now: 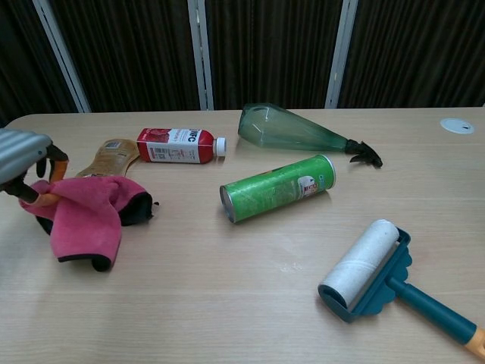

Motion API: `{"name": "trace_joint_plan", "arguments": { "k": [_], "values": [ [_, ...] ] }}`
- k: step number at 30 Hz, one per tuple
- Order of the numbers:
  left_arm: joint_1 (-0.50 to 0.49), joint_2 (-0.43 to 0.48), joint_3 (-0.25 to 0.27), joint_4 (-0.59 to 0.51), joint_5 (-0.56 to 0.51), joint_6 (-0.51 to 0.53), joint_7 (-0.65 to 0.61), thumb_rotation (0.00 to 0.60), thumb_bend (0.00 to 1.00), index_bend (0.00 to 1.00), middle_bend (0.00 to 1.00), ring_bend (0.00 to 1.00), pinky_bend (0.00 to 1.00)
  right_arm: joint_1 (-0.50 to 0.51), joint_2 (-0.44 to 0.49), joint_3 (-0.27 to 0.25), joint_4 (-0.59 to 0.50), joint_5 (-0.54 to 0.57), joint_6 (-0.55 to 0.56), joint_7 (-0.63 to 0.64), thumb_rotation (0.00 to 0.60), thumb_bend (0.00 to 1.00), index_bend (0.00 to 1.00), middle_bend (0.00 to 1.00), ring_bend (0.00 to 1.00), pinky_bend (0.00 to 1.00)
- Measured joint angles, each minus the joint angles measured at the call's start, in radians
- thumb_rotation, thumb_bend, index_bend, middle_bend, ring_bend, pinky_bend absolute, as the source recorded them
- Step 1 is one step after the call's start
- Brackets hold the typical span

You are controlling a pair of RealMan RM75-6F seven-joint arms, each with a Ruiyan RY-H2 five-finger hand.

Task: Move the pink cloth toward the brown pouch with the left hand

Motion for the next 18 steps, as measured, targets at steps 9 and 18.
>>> {"name": "trace_joint_plan", "arguments": {
  "k": [9,18],
  "values": [
    [0.033,0.087,-0.088,-0.072,-0.075,0.049,-0.091,0.600,0.50,0.76,0.50,0.44,0.53,0.000,-0.002,0.000,-0.003,0.001,-0.001,-0.010,0.600,0.00,0.00,0.00,0.00,0.01],
    [0.054,0.137,-0.099,-0.174,-0.091,0.077,-0.112,0.600,0.50,0.70,0.45,0.41,0.52,0.000,0.000,0.001,-0.007,0.007,-0.005,-0.010,0.600,0.00,0.00,0.00,0.00,0.01]
  ]
}}
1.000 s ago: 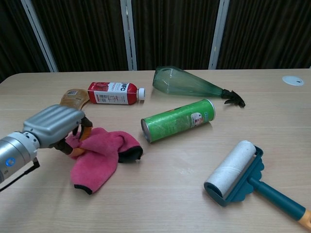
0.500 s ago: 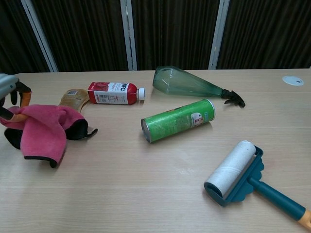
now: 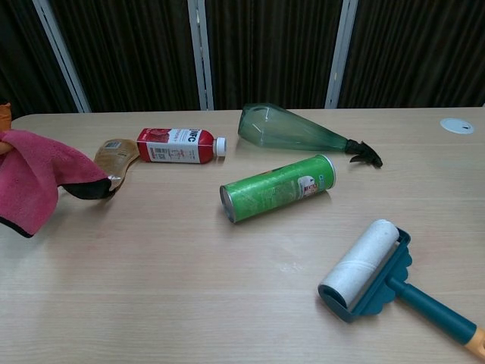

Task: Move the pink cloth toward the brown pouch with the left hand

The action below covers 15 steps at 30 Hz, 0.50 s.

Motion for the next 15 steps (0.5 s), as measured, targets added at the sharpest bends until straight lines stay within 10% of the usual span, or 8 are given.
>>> {"name": "trace_joint_plan", "arguments": {
  "k": [6,10,15],
  "values": [
    [0.012,0.001,0.051,-0.019,0.027,-0.010,-0.003,0.600,0.41,0.60,0.29,0.27,0.42,0.000,0.002,0.000,-0.003,0.003,-0.003,0.000,0.600,0.00,0.00,0.00,0.00,0.01],
    [0.012,0.005,0.072,-0.025,0.020,-0.042,0.019,0.600,0.10,0.31,0.03,0.01,0.14,0.001,0.003,-0.001,-0.004,0.004,-0.006,0.001,0.600,0.00,0.00,0.00,0.00,0.01],
    [0.013,0.017,0.079,-0.062,-0.015,-0.057,0.070,0.600,0.02,0.11,0.00,0.00,0.03,0.001,0.006,-0.001,-0.004,0.005,-0.009,0.003,0.600,0.00,0.00,0.00,0.00,0.01]
  ]
}}
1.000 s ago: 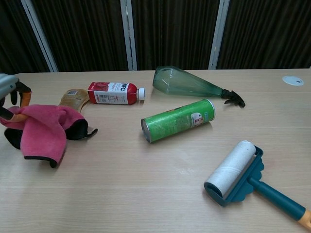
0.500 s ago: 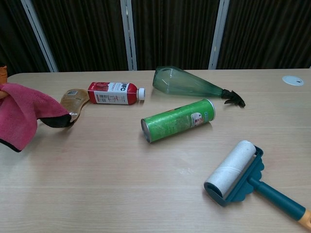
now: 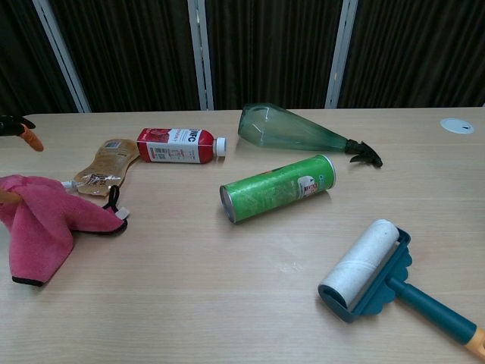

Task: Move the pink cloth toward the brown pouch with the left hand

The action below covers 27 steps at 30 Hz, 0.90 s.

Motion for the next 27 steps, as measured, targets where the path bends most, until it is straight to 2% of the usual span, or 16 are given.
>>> {"name": "trace_joint_plan", "arguments": {
  "k": [8,14,20,27],
  "values": [
    [0.021,0.033,0.001,-0.047,0.009,0.044,-0.012,0.600,0.00,0.07,0.00,0.00,0.00,0.000,0.002,0.000,-0.001,0.001,-0.002,0.002,0.600,0.00,0.00,0.00,0.00,0.01],
    [0.077,0.110,0.025,-0.132,0.057,0.115,-0.057,0.600,0.00,0.07,0.00,0.00,0.00,0.000,0.002,-0.001,-0.001,-0.001,-0.002,-0.001,0.600,0.00,0.00,0.00,0.00,0.01],
    [0.154,0.184,0.074,-0.185,0.155,0.236,-0.081,0.600,0.00,0.06,0.00,0.00,0.00,-0.001,0.000,-0.001,-0.001,-0.003,0.002,-0.014,0.600,0.00,0.00,0.00,0.00,0.01],
    [0.277,0.278,0.147,-0.225,0.278,0.404,-0.129,0.600,0.00,0.00,0.00,0.00,0.00,-0.001,-0.001,0.000,-0.001,-0.004,0.005,-0.024,0.600,0.00,0.00,0.00,0.00,0.01]
  ]
}}
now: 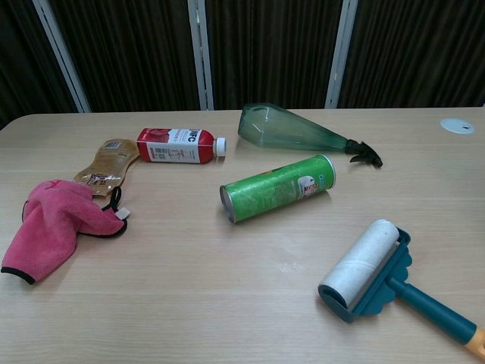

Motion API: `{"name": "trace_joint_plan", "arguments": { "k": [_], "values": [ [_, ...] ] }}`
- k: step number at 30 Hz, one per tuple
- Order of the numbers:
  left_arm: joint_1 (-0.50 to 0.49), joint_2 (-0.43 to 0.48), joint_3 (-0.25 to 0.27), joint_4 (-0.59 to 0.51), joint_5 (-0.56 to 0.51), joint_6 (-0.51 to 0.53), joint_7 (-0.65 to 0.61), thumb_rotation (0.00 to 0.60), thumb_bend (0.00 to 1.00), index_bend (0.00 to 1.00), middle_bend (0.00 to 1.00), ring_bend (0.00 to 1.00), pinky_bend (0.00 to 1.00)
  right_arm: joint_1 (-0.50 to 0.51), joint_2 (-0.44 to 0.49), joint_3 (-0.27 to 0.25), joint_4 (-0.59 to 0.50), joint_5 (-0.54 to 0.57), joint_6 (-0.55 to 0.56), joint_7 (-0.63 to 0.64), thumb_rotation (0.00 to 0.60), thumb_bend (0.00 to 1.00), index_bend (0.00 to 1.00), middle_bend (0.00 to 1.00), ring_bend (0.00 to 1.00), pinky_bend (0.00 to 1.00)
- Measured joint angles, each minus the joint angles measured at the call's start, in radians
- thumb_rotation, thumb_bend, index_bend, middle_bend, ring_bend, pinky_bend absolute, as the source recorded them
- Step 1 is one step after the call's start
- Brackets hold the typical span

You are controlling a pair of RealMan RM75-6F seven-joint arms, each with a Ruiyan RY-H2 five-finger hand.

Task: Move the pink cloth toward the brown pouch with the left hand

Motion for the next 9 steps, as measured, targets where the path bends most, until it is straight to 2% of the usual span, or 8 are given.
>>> {"name": "trace_joint_plan", "arguments": {
  "k": [4,9],
  "values": [
    [0.067,0.037,0.040,0.002,0.041,0.063,-0.050,0.600,0.00,0.00,0.00,0.00,0.00,-0.001,-0.003,0.001,0.003,-0.006,0.008,-0.004,0.600,0.00,0.00,0.00,0.00,0.00],
    [0.108,0.050,0.060,0.016,0.081,0.104,-0.094,0.600,0.00,0.00,0.00,0.00,0.00,0.002,-0.010,0.002,0.005,-0.007,0.004,-0.015,0.600,0.00,0.00,0.00,0.00,0.00]
  ]
}}
